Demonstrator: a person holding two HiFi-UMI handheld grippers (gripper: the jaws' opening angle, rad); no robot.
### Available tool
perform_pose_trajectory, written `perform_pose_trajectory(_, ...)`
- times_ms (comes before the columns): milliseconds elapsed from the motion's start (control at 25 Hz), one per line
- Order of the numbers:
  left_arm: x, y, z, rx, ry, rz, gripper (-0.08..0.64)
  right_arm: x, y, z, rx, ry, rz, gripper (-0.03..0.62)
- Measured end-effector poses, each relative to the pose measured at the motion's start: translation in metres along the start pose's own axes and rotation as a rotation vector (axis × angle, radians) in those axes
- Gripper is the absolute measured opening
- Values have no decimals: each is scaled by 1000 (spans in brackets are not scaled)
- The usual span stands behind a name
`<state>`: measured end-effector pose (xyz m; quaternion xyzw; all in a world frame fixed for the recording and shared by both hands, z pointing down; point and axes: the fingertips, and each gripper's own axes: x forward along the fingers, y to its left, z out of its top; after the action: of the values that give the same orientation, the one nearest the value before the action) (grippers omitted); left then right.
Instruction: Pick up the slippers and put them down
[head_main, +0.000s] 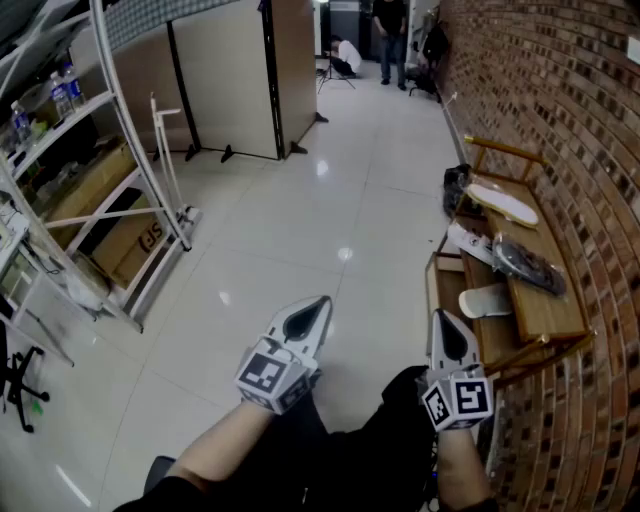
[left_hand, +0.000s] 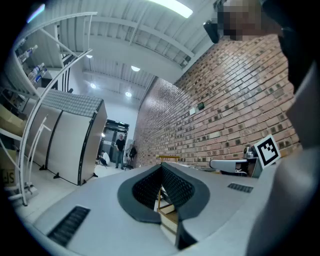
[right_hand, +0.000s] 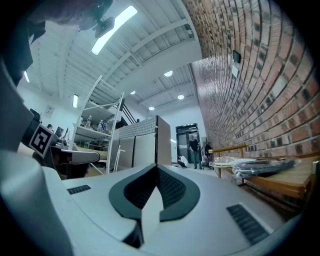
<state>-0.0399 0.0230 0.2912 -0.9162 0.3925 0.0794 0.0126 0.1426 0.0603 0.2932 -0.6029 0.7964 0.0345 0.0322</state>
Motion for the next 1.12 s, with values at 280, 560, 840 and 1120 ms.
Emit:
perform_pose_trajectory(280, 25, 24, 6, -2, -15, 27, 5, 20, -8, -10, -16, 27, 4, 11)
perform_pose_trajectory(560, 69, 44, -5, 14, 16, 13, 5, 64, -27, -24, -36, 84, -25, 11)
perform_pose_trajectory(840, 100, 62, -13, -2, 29, 19, 5, 87, -50, -28, -17, 98, -70, 12)
perform_pose_trajectory(1120, 128, 47, -14, 3, 28, -35, 5, 88, -76, -21, -17, 94, -136, 11)
